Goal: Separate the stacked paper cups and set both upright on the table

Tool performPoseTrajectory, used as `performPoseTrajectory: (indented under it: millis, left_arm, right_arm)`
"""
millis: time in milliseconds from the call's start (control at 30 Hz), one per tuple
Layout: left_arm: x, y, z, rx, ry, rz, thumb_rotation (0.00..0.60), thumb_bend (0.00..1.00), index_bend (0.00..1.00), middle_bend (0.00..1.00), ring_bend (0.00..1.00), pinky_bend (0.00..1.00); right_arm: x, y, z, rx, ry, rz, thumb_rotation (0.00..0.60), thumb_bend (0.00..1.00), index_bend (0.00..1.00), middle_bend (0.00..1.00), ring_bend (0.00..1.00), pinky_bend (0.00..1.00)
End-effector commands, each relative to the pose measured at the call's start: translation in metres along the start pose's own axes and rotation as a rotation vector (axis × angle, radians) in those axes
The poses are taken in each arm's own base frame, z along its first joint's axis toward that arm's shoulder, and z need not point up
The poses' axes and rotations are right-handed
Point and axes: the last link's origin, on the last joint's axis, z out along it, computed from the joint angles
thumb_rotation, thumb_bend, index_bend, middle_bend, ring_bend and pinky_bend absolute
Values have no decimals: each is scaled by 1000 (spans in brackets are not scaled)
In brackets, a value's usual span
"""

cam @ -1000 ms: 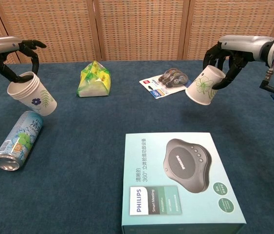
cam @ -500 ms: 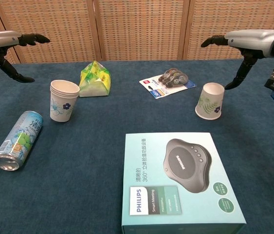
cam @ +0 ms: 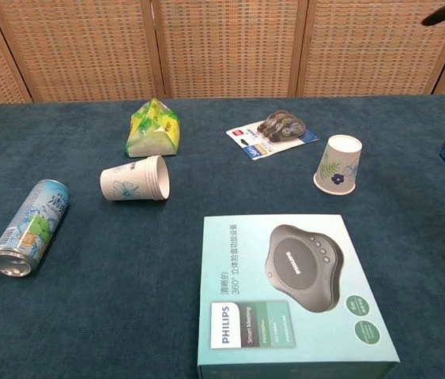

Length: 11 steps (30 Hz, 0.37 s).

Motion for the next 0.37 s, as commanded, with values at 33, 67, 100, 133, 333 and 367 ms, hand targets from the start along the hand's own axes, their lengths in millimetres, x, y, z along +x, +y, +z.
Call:
performPoseTrajectory:
  millis: [33, 67, 100, 133, 333, 367]
  left_arm:
    - [9, -20, -48, 107, 34, 8, 600, 171, 0, 0, 0, 0]
    - [10, -20, -59, 120, 40, 7, 600, 171, 0, 0, 0, 0]
    - [10, -20, -64, 123, 43, 10, 600, 171, 0, 0, 0, 0]
    - [12, -20, -76, 130, 54, 23, 600, 171, 0, 0, 0, 0]
    - [14, -10, -105, 108, 102, 25, 600, 171, 0, 0, 0, 0]
    - [13, -9, -107, 102, 104, 27, 600, 171, 0, 0, 0, 0]
  right_arm:
    - [-1, 22, -46, -32, 55, -8, 600, 0, 0, 0, 0, 0]
    - [-3, 25, -56, -44, 68, -10, 600, 0, 0, 0, 0, 0]
    - [-4, 27, -61, -49, 76, -12, 600, 0, 0, 0, 0, 0]
    - [-6, 30, -73, -60, 89, -21, 600, 0, 0, 0, 0, 0]
    - [-17, 29, -108, -69, 110, -39, 600, 0, 0, 0, 0, 0]
    - [-17, 29, -110, -70, 110, -40, 600, 0, 0, 0, 0, 0]
